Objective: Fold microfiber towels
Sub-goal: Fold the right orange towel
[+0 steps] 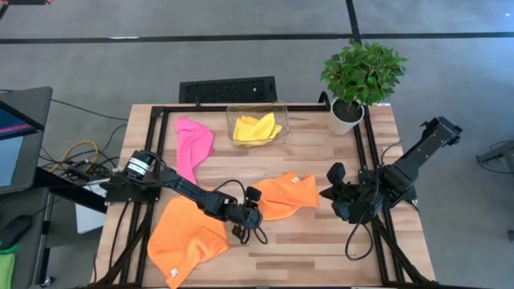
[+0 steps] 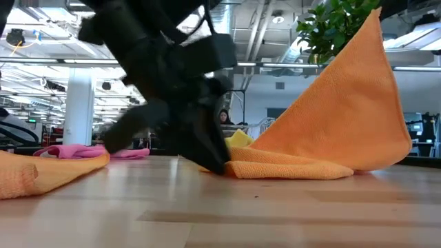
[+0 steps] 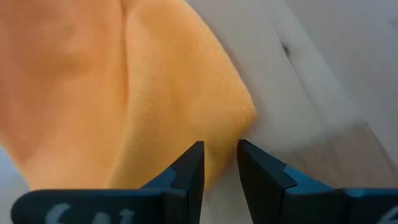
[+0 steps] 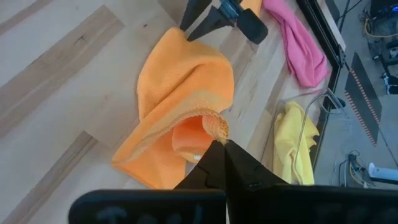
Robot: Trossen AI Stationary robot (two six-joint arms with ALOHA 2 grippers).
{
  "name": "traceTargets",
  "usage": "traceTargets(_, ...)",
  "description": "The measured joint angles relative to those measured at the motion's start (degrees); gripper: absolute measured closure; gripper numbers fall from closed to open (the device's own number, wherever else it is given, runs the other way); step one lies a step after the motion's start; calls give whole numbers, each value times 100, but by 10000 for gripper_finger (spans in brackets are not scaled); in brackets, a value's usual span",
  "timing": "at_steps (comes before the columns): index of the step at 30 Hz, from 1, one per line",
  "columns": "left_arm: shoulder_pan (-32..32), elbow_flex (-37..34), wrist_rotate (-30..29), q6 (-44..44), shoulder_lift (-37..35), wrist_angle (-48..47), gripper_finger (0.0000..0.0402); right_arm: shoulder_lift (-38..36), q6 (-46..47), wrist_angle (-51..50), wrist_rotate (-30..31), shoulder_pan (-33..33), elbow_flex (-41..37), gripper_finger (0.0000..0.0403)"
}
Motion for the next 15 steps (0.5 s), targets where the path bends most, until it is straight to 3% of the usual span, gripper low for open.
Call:
traceTargets(6,-6,3,-310,73,112,191,317,0,-2,62,0,-1,-2,395)
traceTargets(12,-14,5,-323,-128,60,55,387,0,-2,65,4,-1,-2,395)
traceTargets(15,-2,120,-246,-387,2,-228,395,0,-2,81,26,-1,-2,395)
